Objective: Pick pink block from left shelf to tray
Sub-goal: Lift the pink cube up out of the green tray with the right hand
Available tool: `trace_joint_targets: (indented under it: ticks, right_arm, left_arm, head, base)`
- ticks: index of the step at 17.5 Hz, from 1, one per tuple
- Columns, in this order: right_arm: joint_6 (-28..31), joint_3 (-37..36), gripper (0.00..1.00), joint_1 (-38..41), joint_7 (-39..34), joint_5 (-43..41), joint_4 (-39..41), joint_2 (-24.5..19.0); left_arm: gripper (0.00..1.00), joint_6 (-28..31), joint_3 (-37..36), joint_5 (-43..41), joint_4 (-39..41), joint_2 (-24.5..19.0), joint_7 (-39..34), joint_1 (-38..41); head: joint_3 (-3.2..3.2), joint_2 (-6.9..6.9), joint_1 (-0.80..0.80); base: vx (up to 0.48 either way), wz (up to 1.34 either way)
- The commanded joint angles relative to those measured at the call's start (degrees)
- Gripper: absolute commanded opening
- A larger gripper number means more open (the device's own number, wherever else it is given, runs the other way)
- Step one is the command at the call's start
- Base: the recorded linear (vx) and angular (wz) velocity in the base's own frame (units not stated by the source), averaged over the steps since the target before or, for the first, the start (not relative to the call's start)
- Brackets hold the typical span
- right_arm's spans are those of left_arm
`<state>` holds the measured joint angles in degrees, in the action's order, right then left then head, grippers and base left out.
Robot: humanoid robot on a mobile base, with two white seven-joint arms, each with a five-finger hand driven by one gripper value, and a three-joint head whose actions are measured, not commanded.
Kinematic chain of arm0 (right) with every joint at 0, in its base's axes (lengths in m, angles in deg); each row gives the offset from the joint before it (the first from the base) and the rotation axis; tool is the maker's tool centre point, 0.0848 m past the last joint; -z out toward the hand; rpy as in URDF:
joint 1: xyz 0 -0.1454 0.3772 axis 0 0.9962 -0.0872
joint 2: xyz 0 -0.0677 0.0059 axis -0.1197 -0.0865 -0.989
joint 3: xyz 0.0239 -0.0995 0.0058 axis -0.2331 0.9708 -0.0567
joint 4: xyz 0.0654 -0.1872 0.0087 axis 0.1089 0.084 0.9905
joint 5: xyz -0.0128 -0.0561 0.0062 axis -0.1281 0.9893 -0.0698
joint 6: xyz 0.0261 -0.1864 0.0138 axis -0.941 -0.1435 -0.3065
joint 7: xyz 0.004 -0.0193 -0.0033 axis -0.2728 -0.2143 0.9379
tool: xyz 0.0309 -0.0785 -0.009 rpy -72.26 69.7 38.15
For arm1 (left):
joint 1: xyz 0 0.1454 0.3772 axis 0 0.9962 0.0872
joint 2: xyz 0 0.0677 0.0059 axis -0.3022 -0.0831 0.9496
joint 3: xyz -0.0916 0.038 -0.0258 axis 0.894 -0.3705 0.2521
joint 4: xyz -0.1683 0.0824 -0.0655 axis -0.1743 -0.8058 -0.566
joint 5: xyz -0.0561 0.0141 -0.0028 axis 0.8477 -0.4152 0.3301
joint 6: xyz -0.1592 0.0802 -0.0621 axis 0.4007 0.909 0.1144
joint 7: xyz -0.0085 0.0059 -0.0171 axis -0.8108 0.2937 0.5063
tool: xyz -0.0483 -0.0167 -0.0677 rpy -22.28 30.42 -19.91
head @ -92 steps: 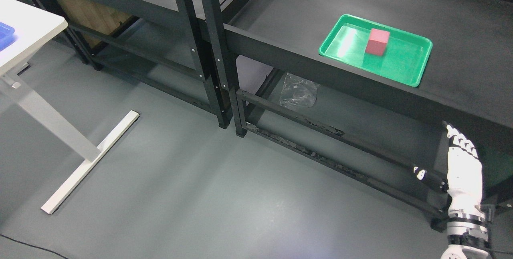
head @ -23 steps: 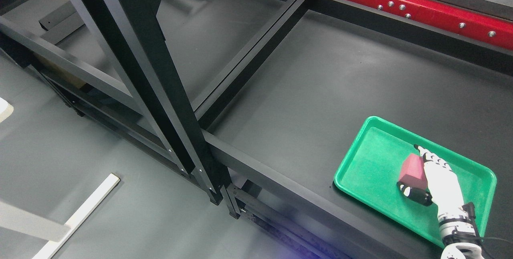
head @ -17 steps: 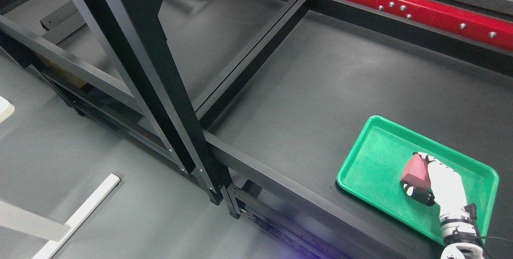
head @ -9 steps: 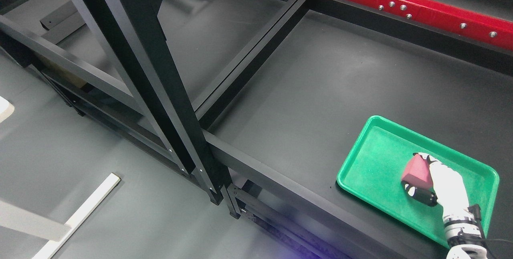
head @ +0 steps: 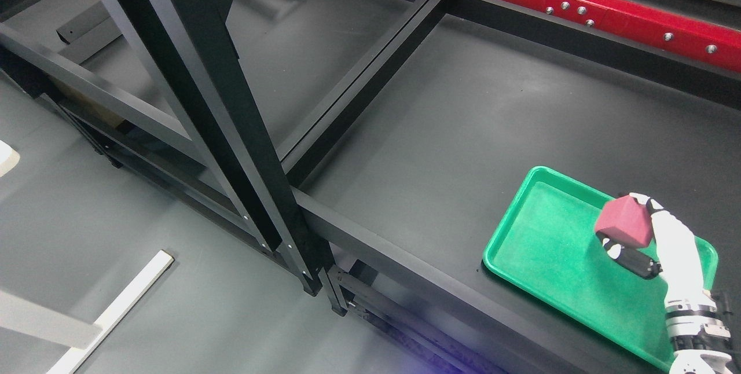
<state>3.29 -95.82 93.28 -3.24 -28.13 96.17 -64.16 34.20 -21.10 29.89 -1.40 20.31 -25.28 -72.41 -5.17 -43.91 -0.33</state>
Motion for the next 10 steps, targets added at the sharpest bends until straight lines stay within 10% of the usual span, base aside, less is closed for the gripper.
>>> trace_joint_targets:
  ticks: [1, 10]
  right_arm:
    - [-1.47, -6.55, 0.03, 0.30, 0.52, -2.00, 4.11, -3.65]
    - [-1.38, -6.46, 0.03, 1.27, 0.43, -2.00, 4.02, -3.56]
  left_arm:
    - [1.00, -0.05, 0.00, -0.09, 0.00, -1.00, -0.05, 0.53]
    - [1.00, -0.05, 0.00, -0.09, 0.00, -1.00, -0.05, 0.53]
  head:
    - [0.00, 0.00, 0.00]
    - [0.00, -0.01, 0.00]
  base:
    - [0.000, 0.00]
    - [0.000, 0.00]
